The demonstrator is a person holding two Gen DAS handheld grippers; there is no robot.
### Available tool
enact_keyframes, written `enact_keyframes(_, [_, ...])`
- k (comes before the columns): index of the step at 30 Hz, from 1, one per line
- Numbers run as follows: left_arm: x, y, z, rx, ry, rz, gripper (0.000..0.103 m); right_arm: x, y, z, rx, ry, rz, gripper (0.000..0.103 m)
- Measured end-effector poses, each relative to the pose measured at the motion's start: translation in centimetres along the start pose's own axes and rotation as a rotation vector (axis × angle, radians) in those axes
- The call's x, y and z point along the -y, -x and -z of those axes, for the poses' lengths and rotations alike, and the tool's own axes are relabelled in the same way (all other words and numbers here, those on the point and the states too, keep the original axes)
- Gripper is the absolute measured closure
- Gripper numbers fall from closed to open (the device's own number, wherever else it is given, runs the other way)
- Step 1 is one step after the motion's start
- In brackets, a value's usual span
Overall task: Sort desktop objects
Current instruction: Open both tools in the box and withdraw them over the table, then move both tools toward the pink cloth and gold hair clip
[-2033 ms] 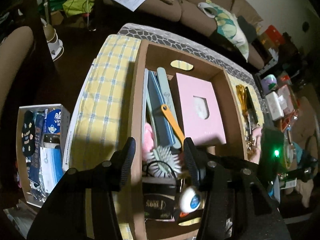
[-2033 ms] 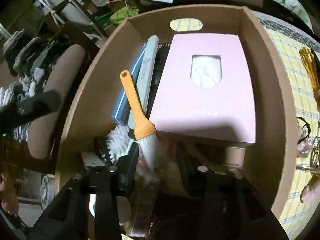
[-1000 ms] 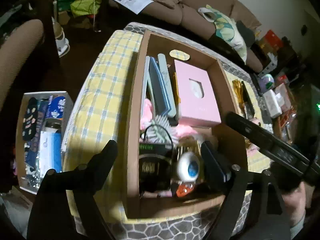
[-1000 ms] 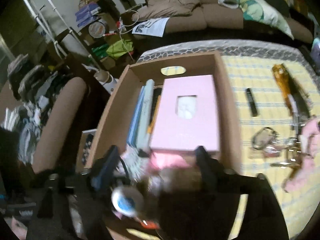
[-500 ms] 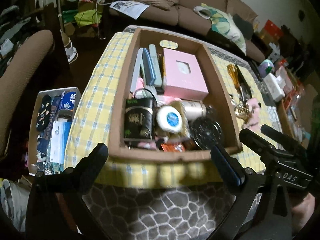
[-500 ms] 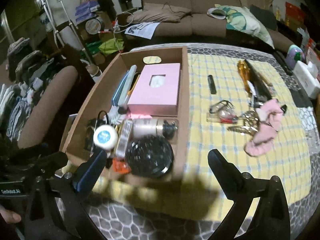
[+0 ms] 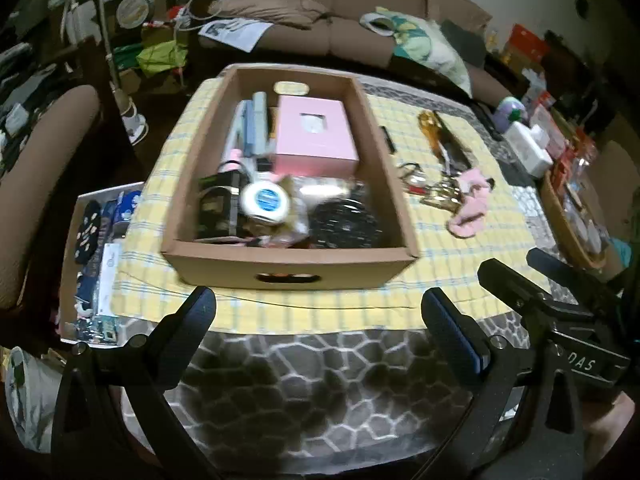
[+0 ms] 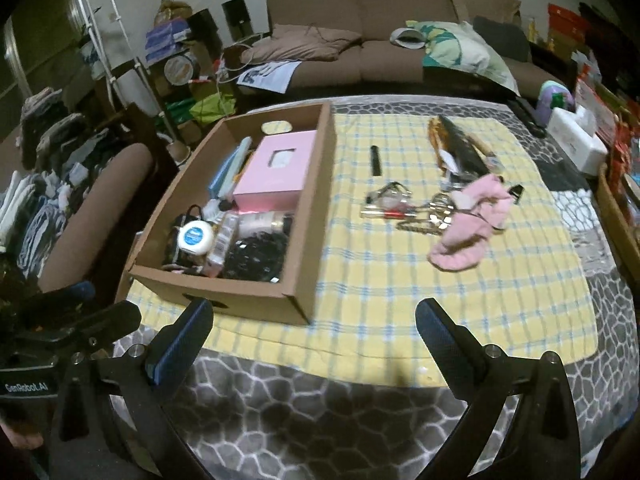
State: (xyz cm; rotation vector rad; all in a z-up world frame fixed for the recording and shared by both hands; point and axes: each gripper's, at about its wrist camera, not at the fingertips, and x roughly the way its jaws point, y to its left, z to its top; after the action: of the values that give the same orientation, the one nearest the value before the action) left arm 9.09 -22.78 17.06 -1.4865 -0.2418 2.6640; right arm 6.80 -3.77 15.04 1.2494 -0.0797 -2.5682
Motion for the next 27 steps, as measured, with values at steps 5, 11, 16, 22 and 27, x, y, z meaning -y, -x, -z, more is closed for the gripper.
enact_keyframes(5, [3.5, -1.0, 0.5, -0.002, -0.036, 0.033, 0.000, 4.1, 0.9, 0.5, 0.004, -0.033, 0.023, 0.000])
enact_keyframes(11, [7.9, -2.7, 0.3, 0.004, -0.095, 0.061, 0.000, 10.8, 1.3, 1.0, 0.009, -0.111, 0.070, 0.000])
enact_keyframes(16, [11.4, -5.2, -0.1, -0.005, -0.148, 0.089, 0.000, 16.6, 0.8, 0.9, 0.012, -0.188, 0.118, 0.000])
enact_keyframes(22, [16.2, -9.6, -0.3, -0.047, -0.213, 0.138, 0.000, 22.0, -0.6, -0.1, 0.040, -0.296, 0.128, 0.000])
enact_keyframes(27, [19.0, -13.7, -1.1, -0.070, -0.236, 0.155, 0.000, 24.5, -2.8, -1.5, 0.040, -0.346, 0.109, 0.000])
